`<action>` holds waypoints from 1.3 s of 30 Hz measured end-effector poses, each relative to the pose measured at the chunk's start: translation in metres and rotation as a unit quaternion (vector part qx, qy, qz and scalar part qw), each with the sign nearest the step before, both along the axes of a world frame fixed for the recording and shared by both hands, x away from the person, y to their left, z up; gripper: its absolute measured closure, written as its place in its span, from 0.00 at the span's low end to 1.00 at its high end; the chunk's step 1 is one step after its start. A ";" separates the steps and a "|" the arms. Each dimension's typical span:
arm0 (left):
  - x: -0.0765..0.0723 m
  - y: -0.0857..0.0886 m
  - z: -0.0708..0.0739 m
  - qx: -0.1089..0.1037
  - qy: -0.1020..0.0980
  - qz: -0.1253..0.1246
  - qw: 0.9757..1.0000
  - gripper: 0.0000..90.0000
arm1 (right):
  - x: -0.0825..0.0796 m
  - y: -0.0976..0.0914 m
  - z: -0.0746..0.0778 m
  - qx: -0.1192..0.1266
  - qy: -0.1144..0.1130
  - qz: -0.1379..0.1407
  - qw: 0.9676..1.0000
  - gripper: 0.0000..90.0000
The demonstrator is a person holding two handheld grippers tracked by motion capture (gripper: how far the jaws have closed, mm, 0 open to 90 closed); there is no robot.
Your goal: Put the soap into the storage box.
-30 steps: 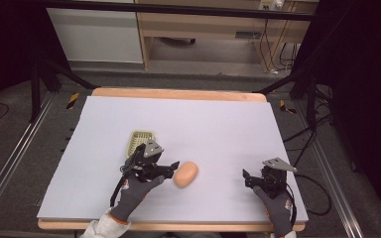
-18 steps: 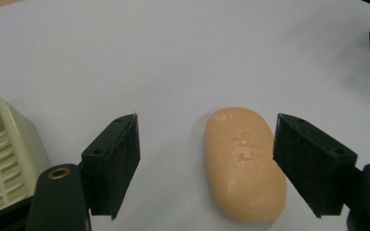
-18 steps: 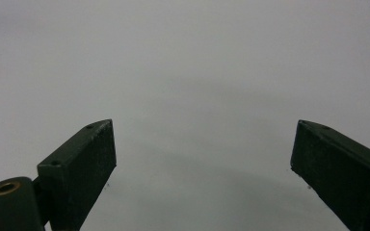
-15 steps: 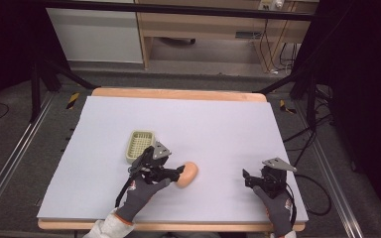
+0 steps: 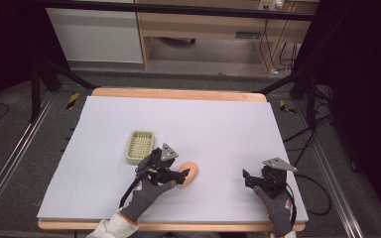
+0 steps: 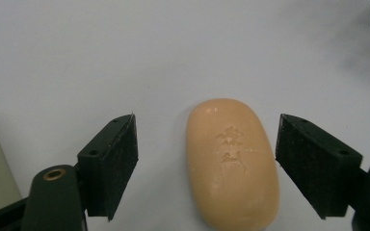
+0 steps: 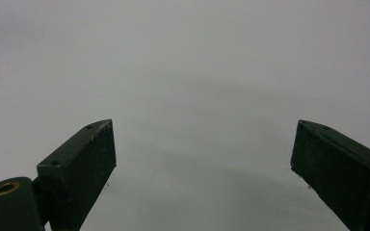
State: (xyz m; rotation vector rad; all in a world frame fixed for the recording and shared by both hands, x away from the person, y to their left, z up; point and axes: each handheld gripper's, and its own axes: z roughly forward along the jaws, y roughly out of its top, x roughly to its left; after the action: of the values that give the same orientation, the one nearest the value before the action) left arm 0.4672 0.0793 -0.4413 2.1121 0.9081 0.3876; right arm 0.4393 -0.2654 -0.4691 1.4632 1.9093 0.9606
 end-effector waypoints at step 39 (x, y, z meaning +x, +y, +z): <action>0.008 -0.030 -0.031 0.055 0.035 -0.017 0.998 0.27 | 0.001 0.000 -0.001 -0.001 0.006 0.000 1.000 0.10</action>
State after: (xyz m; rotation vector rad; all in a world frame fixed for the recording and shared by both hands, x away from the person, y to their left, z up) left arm 0.4747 0.0490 -0.4725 2.2521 0.9074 0.3550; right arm 0.4403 -0.2651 -0.4700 1.4713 1.9171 0.9527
